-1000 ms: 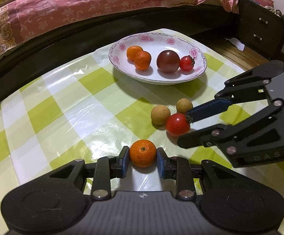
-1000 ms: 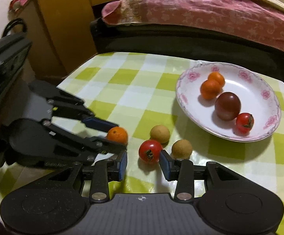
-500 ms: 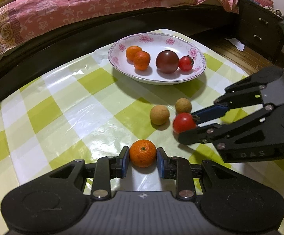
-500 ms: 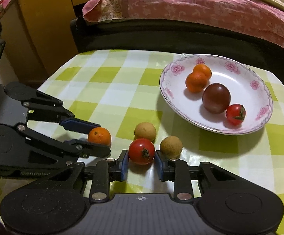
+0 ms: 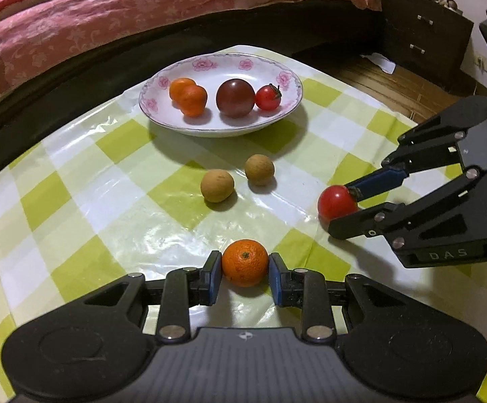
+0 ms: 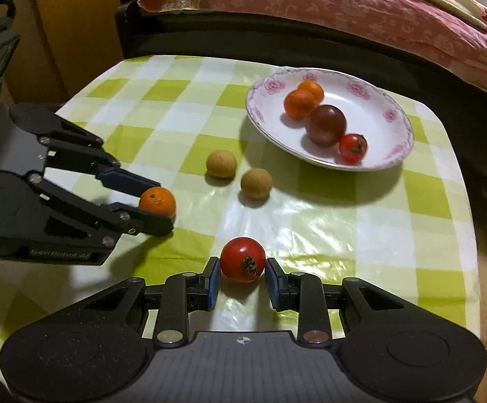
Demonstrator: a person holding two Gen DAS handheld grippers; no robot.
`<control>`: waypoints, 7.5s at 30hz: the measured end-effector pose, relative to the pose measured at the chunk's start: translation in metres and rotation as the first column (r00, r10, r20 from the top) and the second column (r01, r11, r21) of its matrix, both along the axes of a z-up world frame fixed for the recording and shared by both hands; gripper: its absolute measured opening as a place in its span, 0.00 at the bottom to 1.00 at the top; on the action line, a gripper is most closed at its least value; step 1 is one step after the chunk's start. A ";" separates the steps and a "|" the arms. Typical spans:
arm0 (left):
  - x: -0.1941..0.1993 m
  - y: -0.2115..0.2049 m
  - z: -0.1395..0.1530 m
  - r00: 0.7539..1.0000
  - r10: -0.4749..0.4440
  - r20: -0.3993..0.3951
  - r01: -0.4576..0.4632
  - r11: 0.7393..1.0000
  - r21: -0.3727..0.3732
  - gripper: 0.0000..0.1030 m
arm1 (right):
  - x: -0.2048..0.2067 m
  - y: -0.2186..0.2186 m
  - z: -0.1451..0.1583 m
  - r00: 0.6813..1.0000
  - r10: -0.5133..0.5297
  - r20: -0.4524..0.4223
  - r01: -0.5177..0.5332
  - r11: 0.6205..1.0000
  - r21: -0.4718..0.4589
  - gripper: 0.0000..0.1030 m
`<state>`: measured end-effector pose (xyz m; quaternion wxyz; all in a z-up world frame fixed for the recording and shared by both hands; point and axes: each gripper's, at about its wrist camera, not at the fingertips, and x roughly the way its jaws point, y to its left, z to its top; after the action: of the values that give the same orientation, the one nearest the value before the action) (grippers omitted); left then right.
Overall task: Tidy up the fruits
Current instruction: 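Carry the mandarin and the red cherry tomato up over the white bowl, then open the right gripper to release the tomato while the left gripper releases the mandarin into the bowl, then move both open grippers down to the two tan round fruits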
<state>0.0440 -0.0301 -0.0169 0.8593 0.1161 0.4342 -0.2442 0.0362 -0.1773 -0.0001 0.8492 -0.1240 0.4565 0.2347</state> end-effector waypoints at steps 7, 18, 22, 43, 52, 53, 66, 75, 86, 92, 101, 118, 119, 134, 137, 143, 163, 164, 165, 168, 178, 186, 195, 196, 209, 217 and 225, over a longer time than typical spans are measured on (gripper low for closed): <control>-0.002 -0.001 0.000 1.000 0.014 0.008 -0.014 1.000 0.006 0.37 | -0.002 0.000 -0.003 1.000 0.008 0.028 -0.008 1.000 0.016 0.27; -0.003 -0.002 0.000 0.998 0.060 0.006 -0.060 0.998 0.014 0.43 | 0.000 -0.005 -0.004 1.000 0.006 0.019 -0.007 0.999 0.040 0.30; -0.005 -0.006 0.000 0.998 0.051 0.020 -0.052 0.998 0.035 0.42 | -0.004 -0.004 -0.003 1.000 0.007 0.013 -0.008 1.000 0.025 0.30; -0.004 -0.028 0.009 0.997 0.064 0.032 -0.066 0.996 0.067 0.36 | -0.002 -0.004 0.004 1.000 -0.027 0.013 0.027 1.000 0.008 0.25; 0.001 -0.035 0.015 0.996 0.078 0.053 -0.082 0.994 0.069 0.36 | 0.001 -0.005 0.010 0.998 -0.047 0.046 0.047 0.999 0.020 0.25; 0.001 -0.035 0.016 0.995 0.079 0.054 -0.082 0.994 0.068 0.36 | 0.002 -0.005 0.011 0.997 -0.052 0.048 0.051 0.998 0.022 0.25; 0.014 -0.041 0.023 0.992 0.084 0.092 -0.092 0.993 0.078 0.36 | 0.011 -0.011 0.020 0.992 -0.095 0.081 0.091 0.995 0.041 0.25; 0.030 -0.042 0.031 0.987 0.102 0.124 -0.111 0.991 0.071 0.35 | 0.024 -0.010 0.027 0.987 -0.111 0.116 0.107 0.993 0.042 0.25; 0.066 -0.045 0.036 0.979 0.135 0.155 -0.143 0.989 0.041 0.35 | 0.051 -0.014 0.034 0.975 -0.143 0.171 0.139 0.990 0.039 0.26; 0.087 -0.048 0.031 0.977 0.143 0.159 -0.151 0.988 0.035 0.35 | 0.072 -0.017 0.032 0.969 -0.158 0.190 0.153 0.987 0.038 0.26; 0.101 -0.054 0.017 0.979 0.142 0.148 -0.149 0.988 0.041 0.35 | 0.091 -0.019 0.020 0.967 -0.164 0.197 0.165 0.986 0.010 0.26; 0.113 -0.057 0.008 0.977 0.154 0.145 -0.162 0.986 0.045 0.35 | 0.106 -0.019 0.006 0.962 -0.161 0.222 0.169 0.985 -0.021 0.26; 0.113 -0.057 0.008 0.977 0.154 0.145 -0.162 0.986 0.046 0.35 | 0.106 -0.019 0.005 0.961 -0.160 0.224 0.169 0.985 -0.021 0.26; 0.112 -0.059 0.009 0.976 0.149 0.158 -0.162 0.984 0.071 0.36 | 0.108 -0.020 0.004 0.961 -0.167 0.221 0.174 0.985 -0.011 0.28; 0.112 -0.058 0.010 0.976 0.153 0.156 -0.166 0.984 0.070 0.36 | 0.109 -0.020 0.004 0.960 -0.168 0.222 0.175 0.985 -0.010 0.29; 0.111 -0.056 0.013 0.975 0.154 0.160 -0.168 0.983 0.076 0.36 | 0.109 -0.021 0.005 0.959 -0.174 0.225 0.180 0.984 -0.004 0.32; 0.105 -0.052 0.025 0.968 0.165 0.188 -0.184 0.979 0.088 0.38 | 0.103 -0.023 0.009 0.951 -0.177 0.252 0.183 0.983 0.002 0.42; 0.105 -0.052 0.026 0.968 0.165 0.189 -0.184 0.979 0.088 0.38 | 0.103 -0.023 0.009 0.951 -0.178 0.253 0.183 0.983 0.004 0.42; 0.105 -0.052 0.026 0.968 0.166 0.191 -0.185 0.979 0.088 0.38 | 0.103 -0.023 0.010 0.951 -0.178 0.255 0.182 0.983 0.005 0.42; 0.104 -0.052 0.027 0.967 0.166 0.193 -0.186 0.979 0.088 0.38 | 0.102 -0.024 0.011 0.949 -0.180 0.259 0.184 0.983 0.009 0.42; 0.096 -0.052 0.032 0.964 0.163 0.210 -0.186 0.978 0.096 0.39 | 0.096 -0.024 0.016 0.944 -0.187 0.273 0.188 0.982 0.024 0.42; 0.091 -0.049 0.037 0.960 0.170 0.220 -0.195 0.976 0.097 0.39 | 0.089 -0.021 0.023 0.941 -0.184 0.285 0.180 0.983 0.040 0.42; 0.084 -0.048 0.044 0.958 0.171 0.232 -0.197 0.976 0.097 0.39 | 0.082 -0.021 0.028 0.939 -0.186 0.290 0.180 0.982 0.050 0.42; 0.083 -0.048 0.045 0.957 0.171 0.232 -0.198 0.975 0.097 0.39 | 0.080 -0.021 0.029 0.939 -0.187 0.290 0.180 0.982 0.052 0.42; 0.066 -0.037 0.046 0.961 0.167 0.220 -0.193 0.976 0.102 0.39 | 0.063 -0.012 0.029 0.951 -0.152 0.270 0.142 0.988 0.058 0.44; 0.047 -0.019 0.034 0.977 0.141 0.157 -0.162 0.978 0.131 0.39 | 0.054 -0.008 0.023 0.964 -0.136 0.228 0.123 0.990 0.070 0.44; 0.036 -0.001 0.020 0.984 0.159 0.075 -0.166 0.981 0.103 0.39 | 0.050 0.006 0.008 0.981 -0.073 0.177 0.064 0.996 0.055 0.44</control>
<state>0.0805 -0.0313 0.0029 0.8827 0.1349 0.4261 -0.1450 0.0859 -0.1711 0.0076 0.8972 -0.1078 0.3764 0.2044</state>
